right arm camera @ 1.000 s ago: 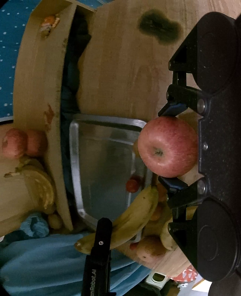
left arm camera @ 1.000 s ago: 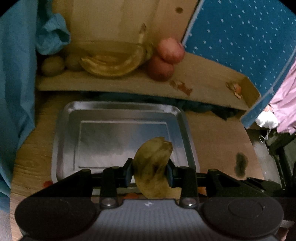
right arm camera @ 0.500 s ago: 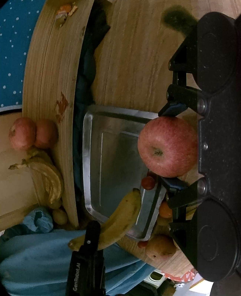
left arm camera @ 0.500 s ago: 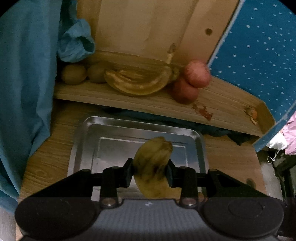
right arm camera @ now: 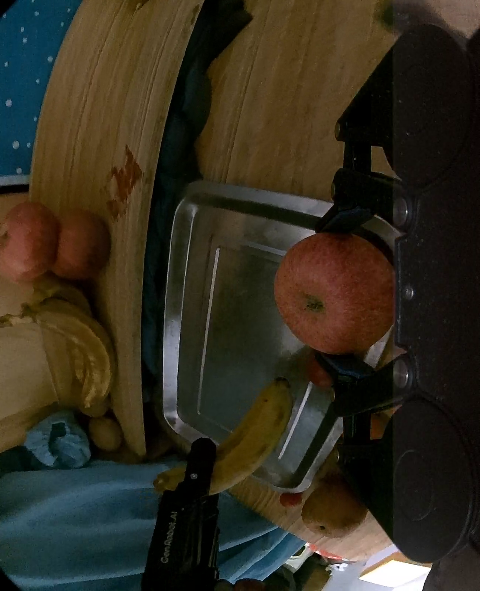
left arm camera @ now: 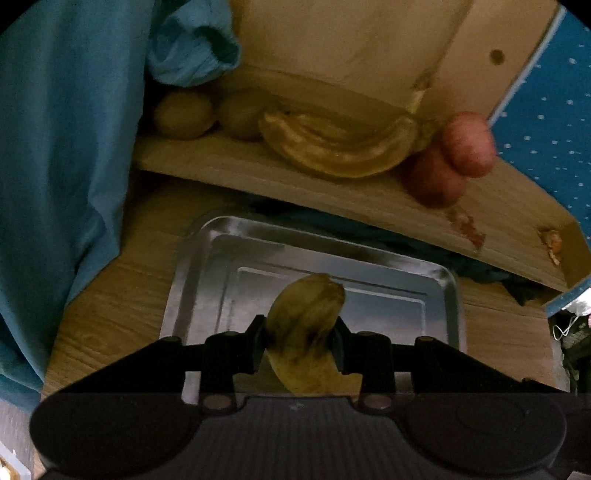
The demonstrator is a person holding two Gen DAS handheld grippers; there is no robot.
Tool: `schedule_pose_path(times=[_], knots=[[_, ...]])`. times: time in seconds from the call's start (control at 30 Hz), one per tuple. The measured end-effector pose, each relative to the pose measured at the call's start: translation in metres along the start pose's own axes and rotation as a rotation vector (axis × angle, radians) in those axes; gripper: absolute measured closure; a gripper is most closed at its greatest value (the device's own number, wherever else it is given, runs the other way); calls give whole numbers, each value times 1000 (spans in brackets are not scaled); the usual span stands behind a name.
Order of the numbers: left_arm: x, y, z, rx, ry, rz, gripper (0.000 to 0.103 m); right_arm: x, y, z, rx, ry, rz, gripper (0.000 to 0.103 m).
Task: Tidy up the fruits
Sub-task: 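Carry the banana with the left gripper while the right gripper carries the apple over the tray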
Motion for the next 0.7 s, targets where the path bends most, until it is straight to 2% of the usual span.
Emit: schedule_pose_path(times=[0.13, 0.47, 0.7], knots=[[-1, -12, 9, -12, 27, 31, 63, -7, -12, 1, -6, 21, 2, 35], [-12, -27, 18, -6, 57, 47, 63, -18, -27, 3, -7, 19, 7, 35], [-19, -41, 26, -54, 64, 68, 61, -19, -27, 4, 1, 8, 7, 35]])
Point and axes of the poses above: each gripper's, at about its wrist camera, not at the fingertips, and y roughly against the way its jaws point, z to its left, x to its underside, the point moved 2 cm from there along -y, roughly the way its jaws point, and after that the axes turned 4 degrees about x, right-handed, at the moved point
